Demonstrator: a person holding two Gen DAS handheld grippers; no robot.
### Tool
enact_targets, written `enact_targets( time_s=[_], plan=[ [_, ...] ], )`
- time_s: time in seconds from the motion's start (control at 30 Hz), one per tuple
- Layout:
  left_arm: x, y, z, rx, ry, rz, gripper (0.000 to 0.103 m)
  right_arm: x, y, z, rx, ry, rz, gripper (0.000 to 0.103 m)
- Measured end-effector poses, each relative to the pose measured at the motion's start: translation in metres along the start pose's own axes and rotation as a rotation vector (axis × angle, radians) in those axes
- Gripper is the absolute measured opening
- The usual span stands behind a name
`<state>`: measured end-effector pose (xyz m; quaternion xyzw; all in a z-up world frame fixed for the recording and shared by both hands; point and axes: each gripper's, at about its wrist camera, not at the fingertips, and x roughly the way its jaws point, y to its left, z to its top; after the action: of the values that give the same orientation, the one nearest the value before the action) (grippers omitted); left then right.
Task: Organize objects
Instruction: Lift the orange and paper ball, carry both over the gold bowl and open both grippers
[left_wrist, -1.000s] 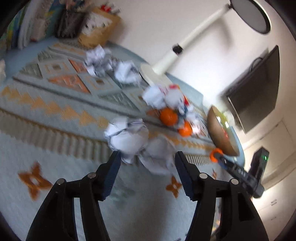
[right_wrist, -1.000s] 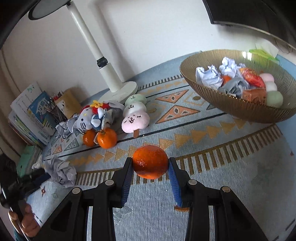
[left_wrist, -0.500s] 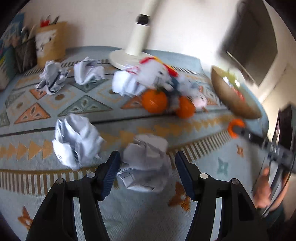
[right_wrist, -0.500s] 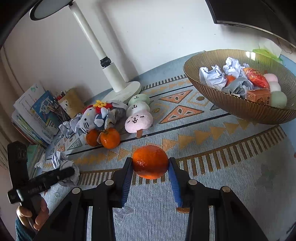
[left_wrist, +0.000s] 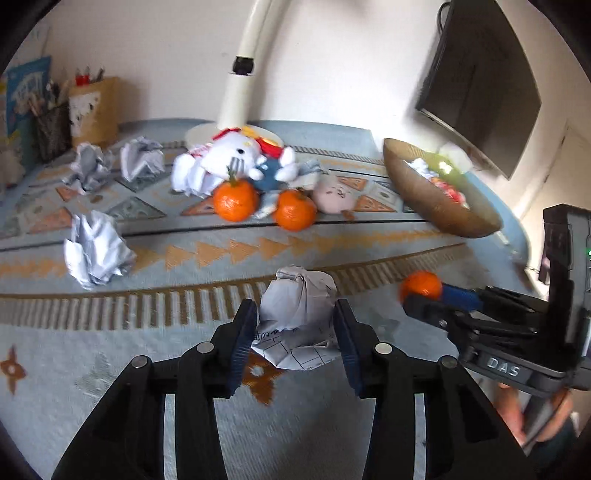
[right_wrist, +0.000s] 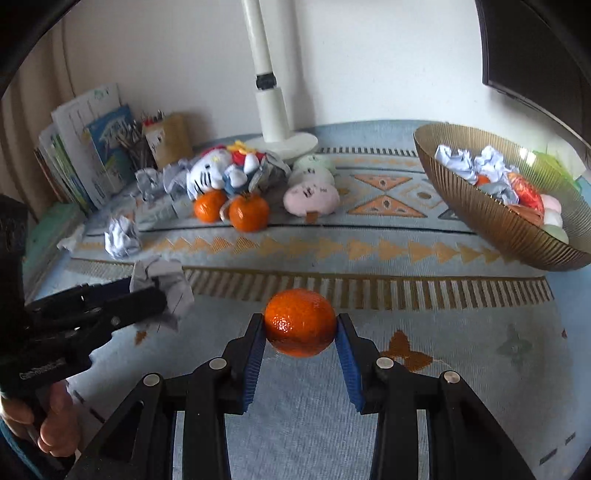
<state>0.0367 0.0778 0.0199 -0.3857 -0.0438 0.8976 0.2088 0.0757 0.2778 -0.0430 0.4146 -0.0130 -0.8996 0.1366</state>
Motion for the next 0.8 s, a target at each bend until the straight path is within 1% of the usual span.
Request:
enact_targets(
  time_s=[0.03, 0.1, 0.13, 0.2, 0.27, 0.37, 0.53, 0.57, 0.6, 0.63, 0.67, 0.7, 0.8],
  plan=[
    [0.001, 0.001, 0.000, 0.000, 0.002, 0.003, 0.040, 0.002, -0.002, 0.000, 0.005, 0.008, 0.011, 0.037],
    [0.005, 0.004, -0.001, -0.014, 0.022, 0.032, 0.040, 0.006, -0.006, 0.000, 0.020, 0.026, 0.026, 0.039],
    [0.009, 0.004, 0.000, -0.020, 0.034, 0.041, 0.040, 0.008, -0.008, 0.001, 0.028, 0.039, 0.028, 0.042],
    [0.010, 0.007, 0.000, -0.028, 0.042, 0.035, 0.040, 0.010, -0.009, 0.002, 0.039, 0.046, 0.033, 0.047],
    [0.011, 0.008, 0.000, -0.030, 0.041, 0.030, 0.040, 0.007, -0.008, 0.002, 0.033, 0.035, 0.027, 0.063],
    [0.011, 0.008, 0.000, -0.030, 0.041, 0.030, 0.040, 0.002, -0.003, 0.001, 0.010, 0.014, 0.035, 0.065],
    [0.011, 0.007, -0.001, -0.025, 0.041, 0.023, 0.040, 0.006, 0.002, 0.002, -0.005, 0.022, 0.009, 0.065],
    [0.010, 0.007, -0.001, -0.024, 0.041, 0.019, 0.040, 0.006, 0.001, 0.002, -0.005, 0.017, 0.000, 0.065],
    [0.010, 0.007, -0.001, -0.023, 0.041, 0.017, 0.040, 0.006, 0.000, 0.003, 0.001, 0.014, -0.016, 0.061],
    [0.010, 0.006, -0.001, -0.023, 0.041, 0.017, 0.040, 0.007, -0.001, 0.003, 0.009, 0.017, -0.034, 0.050],
    [0.010, 0.006, -0.001, -0.023, 0.041, 0.018, 0.040, 0.010, -0.001, 0.003, 0.007, 0.032, -0.020, 0.039],
    [0.010, 0.006, -0.001, -0.022, 0.042, 0.019, 0.040, 0.011, 0.000, 0.003, 0.000, 0.040, -0.018, 0.037],
    [0.009, 0.004, -0.002, -0.011, 0.044, 0.019, 0.040, 0.004, 0.007, 0.002, -0.031, 0.000, -0.053, 0.037]
  ],
)
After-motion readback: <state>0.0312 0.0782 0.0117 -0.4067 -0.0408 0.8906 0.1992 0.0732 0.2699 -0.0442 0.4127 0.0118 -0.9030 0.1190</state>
